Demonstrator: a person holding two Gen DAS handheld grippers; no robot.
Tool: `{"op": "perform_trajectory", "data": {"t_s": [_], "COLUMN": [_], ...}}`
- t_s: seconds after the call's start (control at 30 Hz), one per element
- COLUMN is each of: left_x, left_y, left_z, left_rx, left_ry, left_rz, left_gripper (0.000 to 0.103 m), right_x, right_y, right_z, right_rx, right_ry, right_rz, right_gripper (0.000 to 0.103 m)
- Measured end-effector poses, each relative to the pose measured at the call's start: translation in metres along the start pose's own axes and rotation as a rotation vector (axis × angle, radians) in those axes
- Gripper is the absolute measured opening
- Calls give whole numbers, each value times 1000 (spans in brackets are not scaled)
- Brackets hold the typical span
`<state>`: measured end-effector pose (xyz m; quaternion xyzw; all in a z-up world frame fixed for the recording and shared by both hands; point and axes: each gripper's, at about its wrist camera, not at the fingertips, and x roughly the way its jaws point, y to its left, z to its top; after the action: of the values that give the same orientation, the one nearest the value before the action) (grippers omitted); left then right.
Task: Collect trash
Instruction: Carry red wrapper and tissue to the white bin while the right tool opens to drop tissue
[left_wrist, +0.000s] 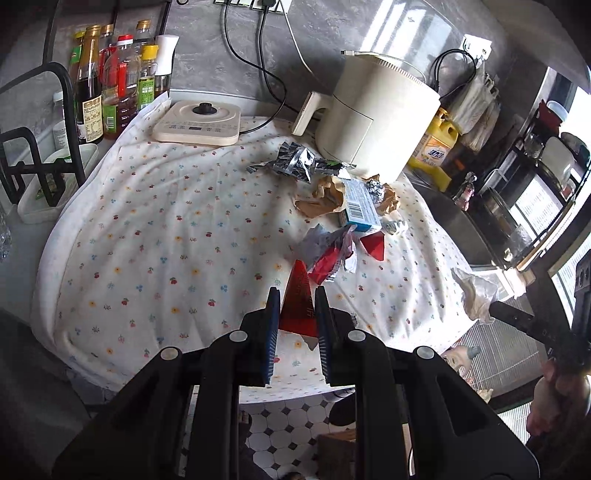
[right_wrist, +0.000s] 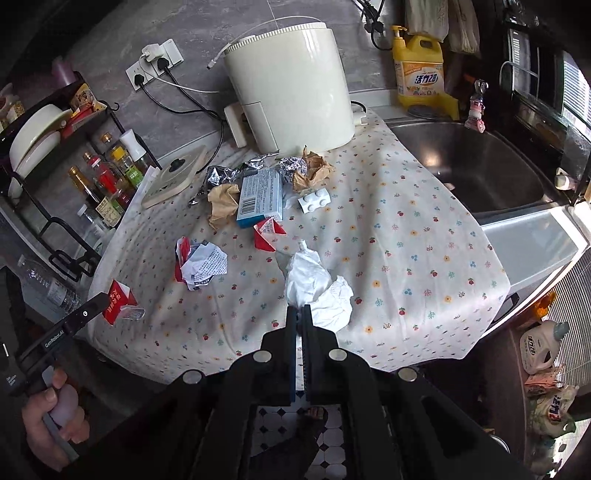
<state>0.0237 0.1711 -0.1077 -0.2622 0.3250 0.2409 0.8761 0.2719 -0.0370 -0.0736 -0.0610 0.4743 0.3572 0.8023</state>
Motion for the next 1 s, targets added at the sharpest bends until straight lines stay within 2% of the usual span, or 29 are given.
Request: {"op": "perform_trajectory", "data": {"t_s": [0.6, 0.8, 1.0], "left_x": [-20, -12, 6], "left_y": [-113, -150, -201], "left_z": [-91, -115, -142], "left_rx": [129, 202, 295], "left_ry": [85, 133, 185], "left_rz": [-66, -103, -185], "left_gripper": [19, 19, 19], "right_x": [-41, -60, -79], "right_y": [-99, -143, -193], "right_z": [-117, -158, -211], "right_rx": [114, 203, 319], "right_ry": [71, 76, 89], "right_rz": [-58, -112, -207], "right_gripper": [4, 4, 4]}}
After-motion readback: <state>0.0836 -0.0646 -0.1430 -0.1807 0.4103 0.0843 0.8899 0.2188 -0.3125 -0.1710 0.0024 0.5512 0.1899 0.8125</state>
